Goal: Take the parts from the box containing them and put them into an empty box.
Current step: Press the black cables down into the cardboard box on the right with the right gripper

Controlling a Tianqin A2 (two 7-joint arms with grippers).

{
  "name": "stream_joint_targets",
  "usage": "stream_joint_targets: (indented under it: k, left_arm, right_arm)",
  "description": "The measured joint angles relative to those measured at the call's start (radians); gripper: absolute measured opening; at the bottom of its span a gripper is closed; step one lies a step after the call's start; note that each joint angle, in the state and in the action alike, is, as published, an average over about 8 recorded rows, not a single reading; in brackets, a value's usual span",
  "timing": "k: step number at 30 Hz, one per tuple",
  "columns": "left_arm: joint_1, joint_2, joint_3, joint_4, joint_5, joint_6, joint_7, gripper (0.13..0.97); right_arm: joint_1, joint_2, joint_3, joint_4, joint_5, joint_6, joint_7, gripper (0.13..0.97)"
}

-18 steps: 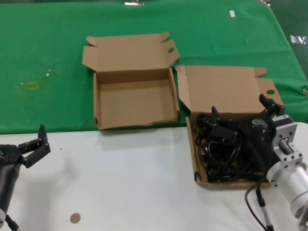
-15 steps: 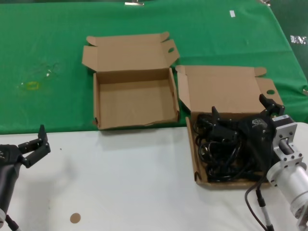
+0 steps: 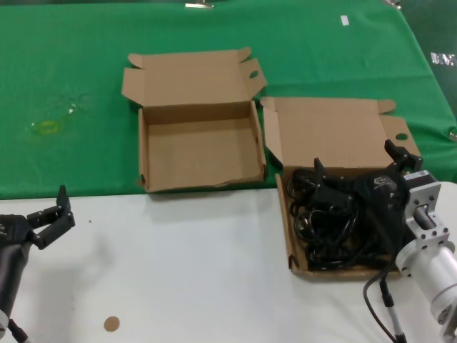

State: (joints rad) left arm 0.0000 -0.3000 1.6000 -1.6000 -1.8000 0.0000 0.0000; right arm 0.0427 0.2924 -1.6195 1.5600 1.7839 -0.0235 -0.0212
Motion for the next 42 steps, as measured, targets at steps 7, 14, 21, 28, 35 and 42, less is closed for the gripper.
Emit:
stream_joint_targets:
  k: [7,14,21,28,35,42]
  left_arm:
    - [0.000,0.000,0.000,0.000,0.000,0.000,0.000,0.959]
    - [0.000,0.000,0.000,0.000,0.000,0.000,0.000,0.916]
    - [0.000,0.000,0.000,0.000,0.000,0.000,0.000,0.825]
    - [0.000,0.000,0.000,0.000,0.000,0.000,0.000,0.698]
    - [0.000,0.000,0.000,0.000,0.000,0.000,0.000,0.601]
    - [0.000,0.000,0.000,0.000,0.000,0.000,0.000,0.439]
  right_arm:
    - [0.000,0.000,0.000,0.000,0.000,0.000,0.000,0.966]
    - [0.000,0.001,-0.001,0.000,0.000,0.001,0.000,0.966]
    - [0.000,0.021,-0.026,0.001,0.008,0.028,0.004,0.966]
    - [0.013,0.092,-0.079,0.005,0.044,0.075,-0.008,0.966]
    - [0.068,0.291,-0.229,0.015,0.164,0.114,-0.022,0.966]
    - [0.165,0.503,-0.361,0.002,0.194,0.024,0.007,0.966]
